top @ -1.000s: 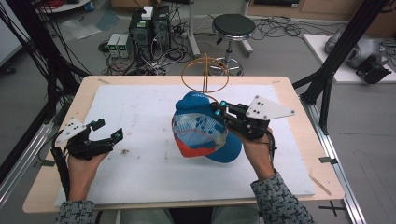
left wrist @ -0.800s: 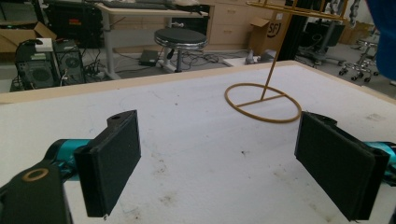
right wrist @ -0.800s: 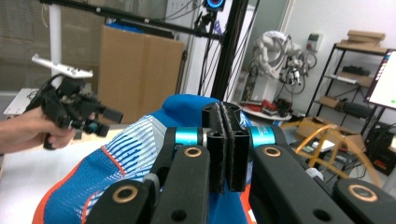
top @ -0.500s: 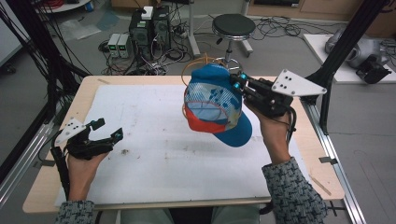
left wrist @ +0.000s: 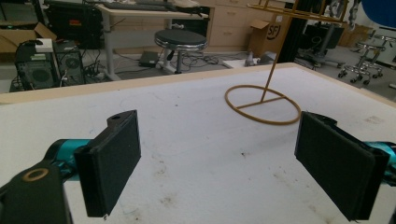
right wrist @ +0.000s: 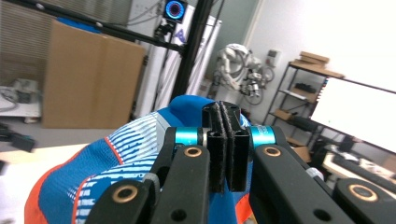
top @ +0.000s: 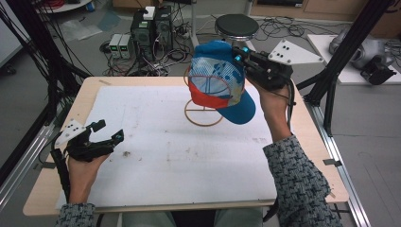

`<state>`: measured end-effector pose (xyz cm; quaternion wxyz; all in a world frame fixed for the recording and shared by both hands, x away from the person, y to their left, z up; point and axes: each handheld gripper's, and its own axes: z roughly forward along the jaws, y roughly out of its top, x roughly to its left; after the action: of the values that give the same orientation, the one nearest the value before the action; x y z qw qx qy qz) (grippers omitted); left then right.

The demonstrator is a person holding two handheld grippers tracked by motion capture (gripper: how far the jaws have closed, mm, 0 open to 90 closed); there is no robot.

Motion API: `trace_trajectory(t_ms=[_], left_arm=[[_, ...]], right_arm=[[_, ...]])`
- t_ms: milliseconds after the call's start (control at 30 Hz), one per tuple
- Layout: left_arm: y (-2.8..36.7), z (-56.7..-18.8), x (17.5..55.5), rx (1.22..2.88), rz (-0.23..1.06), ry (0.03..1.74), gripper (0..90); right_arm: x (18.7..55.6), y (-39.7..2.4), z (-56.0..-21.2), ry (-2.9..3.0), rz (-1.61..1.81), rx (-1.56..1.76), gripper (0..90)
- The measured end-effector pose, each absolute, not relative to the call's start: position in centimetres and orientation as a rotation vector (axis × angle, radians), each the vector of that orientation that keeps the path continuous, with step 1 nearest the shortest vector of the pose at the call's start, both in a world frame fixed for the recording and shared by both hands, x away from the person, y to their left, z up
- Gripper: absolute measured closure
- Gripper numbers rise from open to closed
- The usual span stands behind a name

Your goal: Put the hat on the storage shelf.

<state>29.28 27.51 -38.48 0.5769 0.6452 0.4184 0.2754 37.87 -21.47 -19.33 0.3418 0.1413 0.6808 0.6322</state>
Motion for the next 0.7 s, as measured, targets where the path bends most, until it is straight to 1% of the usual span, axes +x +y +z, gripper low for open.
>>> trace_trajectory(t_ms=[367, 400, 700], left_arm=[[27.6, -38.5, 29.3, 1.509, 0.645, 0.981, 14.6], [27.6, -38.5, 29.3, 1.51, 0.645, 0.98, 14.6], [27.7, -38.5, 29.3, 1.508, 0.643, 0.981, 14.6]], right_arm=[[41.1, -20.7, -20.3, 1.79, 1.601, 0.434, 89.5], [41.8, -20.3, -20.4, 1.802, 1.608, 0.442, 89.5], [44.2, -18.1, -20.7, 1.872, 1.563, 0.425, 89.4]])
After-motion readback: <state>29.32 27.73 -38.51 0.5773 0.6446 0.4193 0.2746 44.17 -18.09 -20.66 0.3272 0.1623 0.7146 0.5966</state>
